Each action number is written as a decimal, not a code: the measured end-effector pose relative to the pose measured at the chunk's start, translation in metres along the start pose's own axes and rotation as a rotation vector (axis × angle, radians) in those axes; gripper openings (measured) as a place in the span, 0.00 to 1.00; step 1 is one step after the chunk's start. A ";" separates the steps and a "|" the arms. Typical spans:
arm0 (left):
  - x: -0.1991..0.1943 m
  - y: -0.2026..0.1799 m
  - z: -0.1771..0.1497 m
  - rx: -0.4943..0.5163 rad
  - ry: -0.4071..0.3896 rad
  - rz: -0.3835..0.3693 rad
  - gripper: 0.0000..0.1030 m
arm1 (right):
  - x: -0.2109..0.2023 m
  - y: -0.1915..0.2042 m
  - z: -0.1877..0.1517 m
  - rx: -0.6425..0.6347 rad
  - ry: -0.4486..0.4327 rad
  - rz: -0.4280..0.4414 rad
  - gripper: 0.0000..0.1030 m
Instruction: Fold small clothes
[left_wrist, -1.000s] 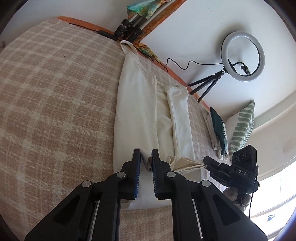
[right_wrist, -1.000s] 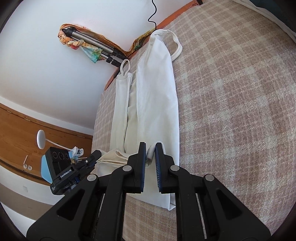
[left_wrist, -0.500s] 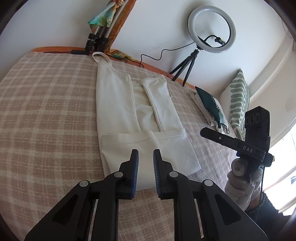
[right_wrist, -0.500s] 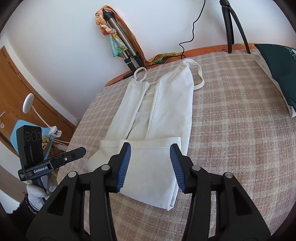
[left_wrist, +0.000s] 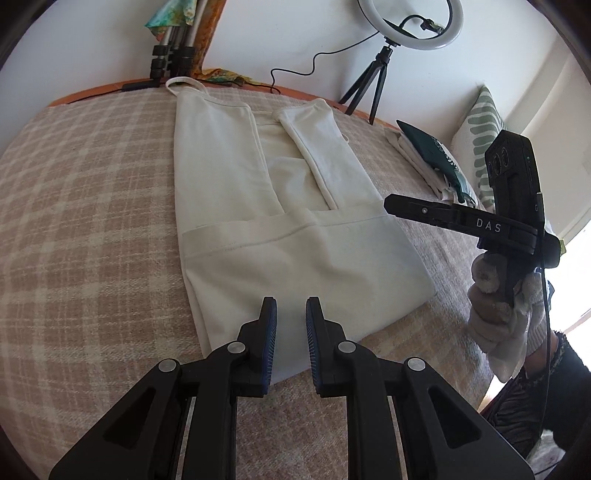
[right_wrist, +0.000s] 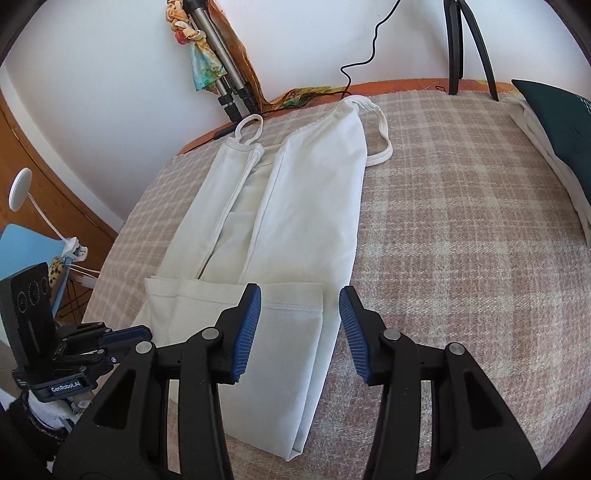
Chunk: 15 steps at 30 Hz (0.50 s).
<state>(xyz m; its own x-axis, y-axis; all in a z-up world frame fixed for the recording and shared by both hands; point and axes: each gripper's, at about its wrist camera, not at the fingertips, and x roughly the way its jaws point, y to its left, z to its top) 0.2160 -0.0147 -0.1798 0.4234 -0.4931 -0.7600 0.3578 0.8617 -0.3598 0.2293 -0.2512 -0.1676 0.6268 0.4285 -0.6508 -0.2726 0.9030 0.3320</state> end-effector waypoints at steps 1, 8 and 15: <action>0.001 -0.001 -0.001 0.008 -0.001 0.005 0.14 | 0.000 0.003 -0.001 -0.015 -0.001 -0.003 0.45; -0.007 -0.008 0.002 0.036 -0.033 0.019 0.14 | 0.008 0.019 -0.007 -0.077 0.035 -0.074 0.07; 0.001 -0.003 -0.001 0.069 -0.003 0.086 0.14 | -0.001 0.012 -0.009 -0.065 0.047 -0.087 0.06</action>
<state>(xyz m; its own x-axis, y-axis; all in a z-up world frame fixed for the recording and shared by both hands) 0.2142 -0.0175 -0.1800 0.4577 -0.4180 -0.7847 0.3764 0.8907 -0.2549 0.2187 -0.2402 -0.1691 0.6155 0.3481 -0.7071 -0.2667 0.9362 0.2287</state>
